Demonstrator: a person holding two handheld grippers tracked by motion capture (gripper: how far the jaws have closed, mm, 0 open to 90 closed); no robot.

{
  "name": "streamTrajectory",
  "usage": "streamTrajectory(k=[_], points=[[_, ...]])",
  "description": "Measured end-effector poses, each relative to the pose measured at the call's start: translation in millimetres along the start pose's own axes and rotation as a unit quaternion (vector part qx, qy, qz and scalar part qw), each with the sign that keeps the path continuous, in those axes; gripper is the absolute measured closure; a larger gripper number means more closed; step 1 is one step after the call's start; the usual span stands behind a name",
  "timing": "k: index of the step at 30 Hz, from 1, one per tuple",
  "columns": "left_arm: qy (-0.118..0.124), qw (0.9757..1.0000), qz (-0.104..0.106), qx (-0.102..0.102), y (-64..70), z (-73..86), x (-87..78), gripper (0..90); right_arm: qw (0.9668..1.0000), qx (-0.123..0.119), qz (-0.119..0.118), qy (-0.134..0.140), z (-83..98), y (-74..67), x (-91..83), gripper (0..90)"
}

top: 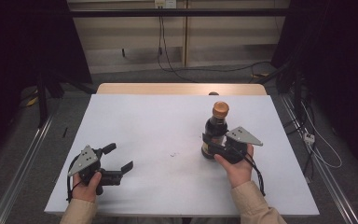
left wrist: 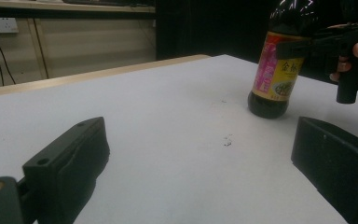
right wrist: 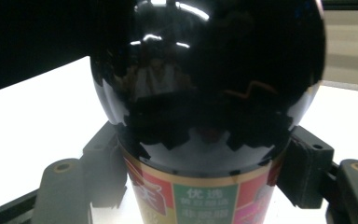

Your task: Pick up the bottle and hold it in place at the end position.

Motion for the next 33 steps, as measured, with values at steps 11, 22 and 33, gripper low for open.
streamTrajectory(k=[11,22,33], points=[[-0.006,1.0,0.002,0.006,1.4,0.4,1.9,3.8,0.9999,-0.012,-0.001,-0.001,-1.0,-0.1,-0.4,30.4],[-0.002,1.0,0.006,0.003,-0.1,0.2,0.9,3.9,0.9994,-0.032,-0.015,0.006,-14.5,-9.1,6.3,30.5],[-0.002,1.0,0.006,0.002,-0.2,0.5,0.5,3.9,0.998,-0.041,-0.048,0.003,-26.8,-29.2,25.2,30.5]])
Point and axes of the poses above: each handheld gripper's, and its own axes: x roughly forward along the jaws, z roughly out of its underside, y roughly to its right, the point moved 7 cm from there along x, roughly forward along the jaws, and after that the axes turned 8 degrees about -y, right-handed, at the moved point
